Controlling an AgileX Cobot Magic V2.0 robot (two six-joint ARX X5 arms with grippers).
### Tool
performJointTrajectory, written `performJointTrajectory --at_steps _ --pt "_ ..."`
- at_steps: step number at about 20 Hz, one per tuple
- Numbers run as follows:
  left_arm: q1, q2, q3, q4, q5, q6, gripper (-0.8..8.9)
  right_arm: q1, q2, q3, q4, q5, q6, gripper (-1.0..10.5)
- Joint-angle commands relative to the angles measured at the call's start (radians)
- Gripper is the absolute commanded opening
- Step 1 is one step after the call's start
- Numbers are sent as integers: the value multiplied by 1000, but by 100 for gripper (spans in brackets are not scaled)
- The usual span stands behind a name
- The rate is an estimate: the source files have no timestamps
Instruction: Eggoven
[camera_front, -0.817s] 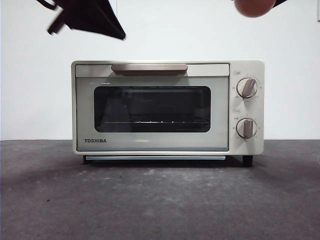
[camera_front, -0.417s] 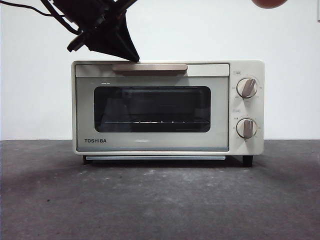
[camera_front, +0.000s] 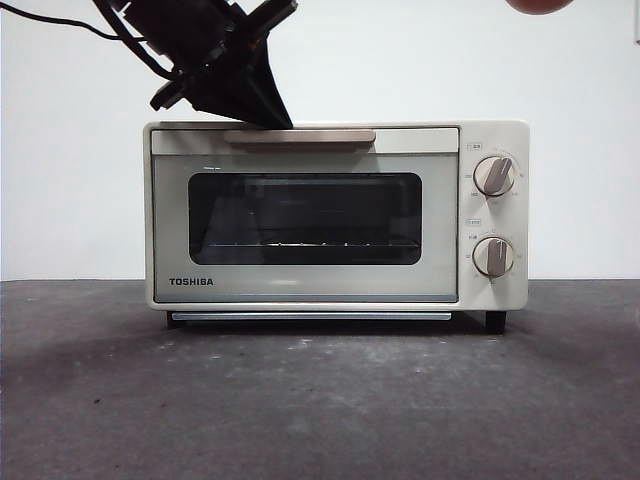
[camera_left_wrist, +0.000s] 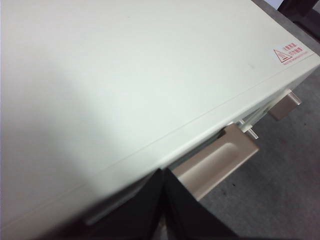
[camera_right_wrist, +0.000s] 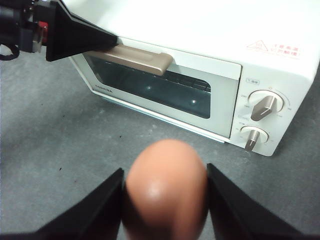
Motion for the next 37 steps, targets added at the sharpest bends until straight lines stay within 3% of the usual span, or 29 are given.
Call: performJointTrajectory --at_steps 1,22,28,33,37 --pt "-34 38 2 -68 -3 25 7 10 4 18 11 2 -12 3" --pt "-282 -33 2 -404 -3 27 7 -21 50 18 59 19 -38 3" --pt "-266 -256 2 -436 -114 10 7 -49 213 18 172 -40 -38 3" --pt "-195 -473 -28 -465 -114 -12 7 -67 402 18 291 -84 -32 3" --pt "-79 -659 -169 -465 -114 -34 6 -69 549 18 423 -90 -31 3"
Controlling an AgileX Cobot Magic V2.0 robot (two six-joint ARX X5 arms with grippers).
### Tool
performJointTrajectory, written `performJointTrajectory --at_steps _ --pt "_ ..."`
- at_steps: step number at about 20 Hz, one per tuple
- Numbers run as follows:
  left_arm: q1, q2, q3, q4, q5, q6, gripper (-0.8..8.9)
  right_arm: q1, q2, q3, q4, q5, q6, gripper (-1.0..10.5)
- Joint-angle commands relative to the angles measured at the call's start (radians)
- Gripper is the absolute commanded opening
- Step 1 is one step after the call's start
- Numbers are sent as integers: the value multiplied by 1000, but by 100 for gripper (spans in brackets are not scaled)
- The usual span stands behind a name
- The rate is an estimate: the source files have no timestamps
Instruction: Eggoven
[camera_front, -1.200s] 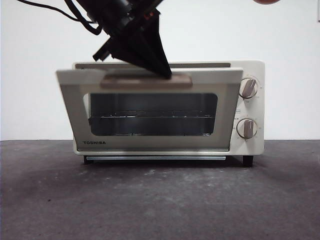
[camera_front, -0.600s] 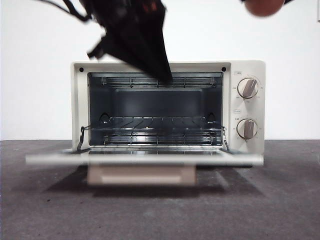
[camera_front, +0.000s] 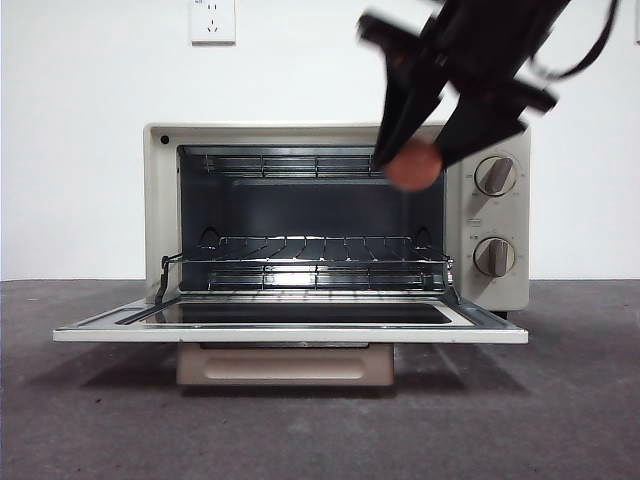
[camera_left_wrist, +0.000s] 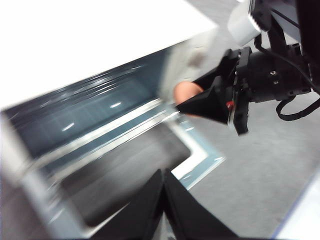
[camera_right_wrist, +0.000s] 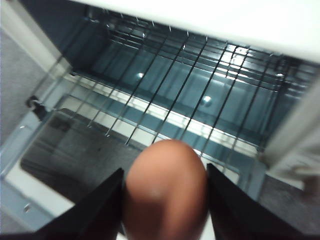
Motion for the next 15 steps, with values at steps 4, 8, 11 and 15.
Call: performJointTrajectory --at_steps 4,8,11,15 --pt "151 -193 -180 -5 18 -30 6 -4 144 18 177 -1 -4 3" --pt "219 -279 -248 -34 60 -47 6 -29 208 18 261 7 -4 3" --pt "227 -307 -256 -53 60 -52 6 -48 224 18 289 8 -4 3" --pt "227 -306 -256 -48 60 -60 6 -56 252 18 303 8 -4 3"
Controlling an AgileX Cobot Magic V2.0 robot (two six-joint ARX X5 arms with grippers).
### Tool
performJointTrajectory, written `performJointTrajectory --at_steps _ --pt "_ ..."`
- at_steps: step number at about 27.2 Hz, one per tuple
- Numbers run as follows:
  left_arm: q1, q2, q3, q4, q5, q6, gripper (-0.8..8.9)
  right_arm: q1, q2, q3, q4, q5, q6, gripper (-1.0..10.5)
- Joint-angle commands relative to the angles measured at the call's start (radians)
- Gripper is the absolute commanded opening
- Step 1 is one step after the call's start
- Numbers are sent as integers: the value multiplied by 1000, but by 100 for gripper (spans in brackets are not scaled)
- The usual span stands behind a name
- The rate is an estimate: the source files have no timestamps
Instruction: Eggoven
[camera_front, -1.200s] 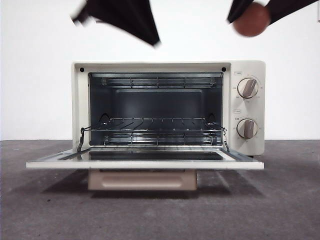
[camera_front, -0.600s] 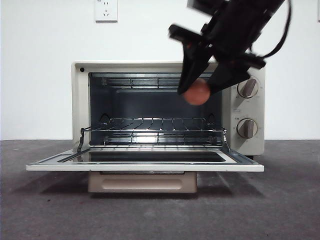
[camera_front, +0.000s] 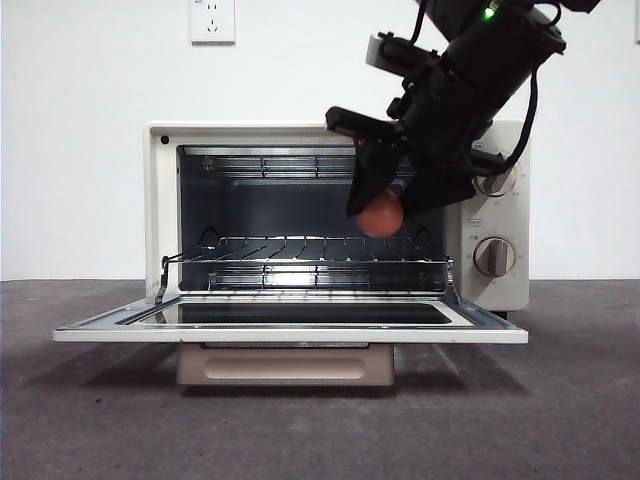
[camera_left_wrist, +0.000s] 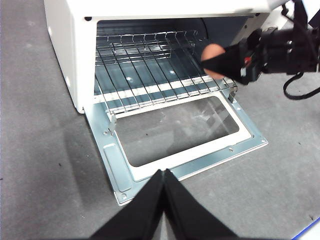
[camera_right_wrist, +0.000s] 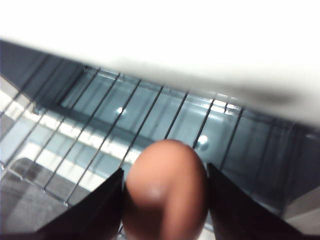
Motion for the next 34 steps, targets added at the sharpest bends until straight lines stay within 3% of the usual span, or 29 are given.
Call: performJointTrajectory --at_steps 1,4,7,14,15,19,34 --pt "-3 6 8 13 2 -7 6 2 43 18 10 5 -2 3" --pt "-3 6 8 11 2 -6 6 3 58 18 3 6 5 3" --pt "-3 6 8 12 2 -7 6 5 58 18 -25 65 3 3" --pt "-3 6 8 11 2 -8 6 8 58 18 -74 65 -4 4" --pt "-3 6 8 11 2 -8 6 9 58 18 -76 65 -5 15" --pt "-3 6 8 12 2 -11 6 10 58 18 -75 67 -4 236" --pt "-3 6 8 12 2 -12 6 11 10 18 -86 87 -5 296"
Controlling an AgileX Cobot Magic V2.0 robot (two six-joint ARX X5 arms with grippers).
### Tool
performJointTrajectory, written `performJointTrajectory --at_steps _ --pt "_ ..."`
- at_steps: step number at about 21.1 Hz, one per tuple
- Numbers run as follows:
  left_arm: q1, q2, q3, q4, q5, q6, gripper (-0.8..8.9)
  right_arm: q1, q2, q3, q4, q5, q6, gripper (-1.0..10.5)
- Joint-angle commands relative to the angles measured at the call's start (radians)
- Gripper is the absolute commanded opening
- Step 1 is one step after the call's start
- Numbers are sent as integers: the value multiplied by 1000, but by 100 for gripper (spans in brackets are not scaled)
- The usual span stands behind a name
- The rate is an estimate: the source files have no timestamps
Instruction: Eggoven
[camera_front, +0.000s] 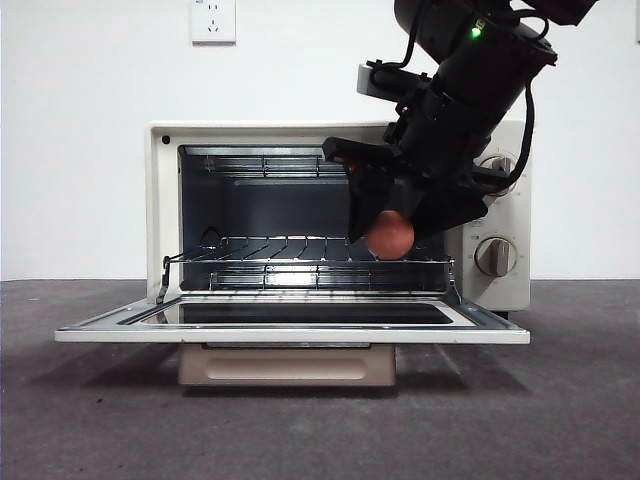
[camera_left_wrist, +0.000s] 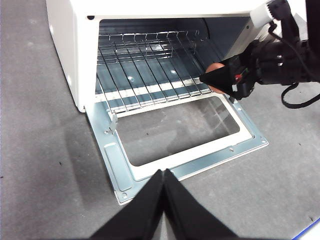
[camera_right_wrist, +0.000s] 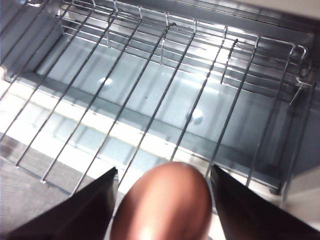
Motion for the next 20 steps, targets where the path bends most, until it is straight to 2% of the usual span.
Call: performJointTrajectory --at_steps 1,14,20 --pt "-3 5 8 11 2 -10 6 -3 -23 4 -3 24 10 296" --pt "-3 10 8 14 2 -9 6 13 -114 5 -37 21 8 320" --pt "-2 99 -6 78 2 -6 6 13 -216 5 -79 24 5 320"
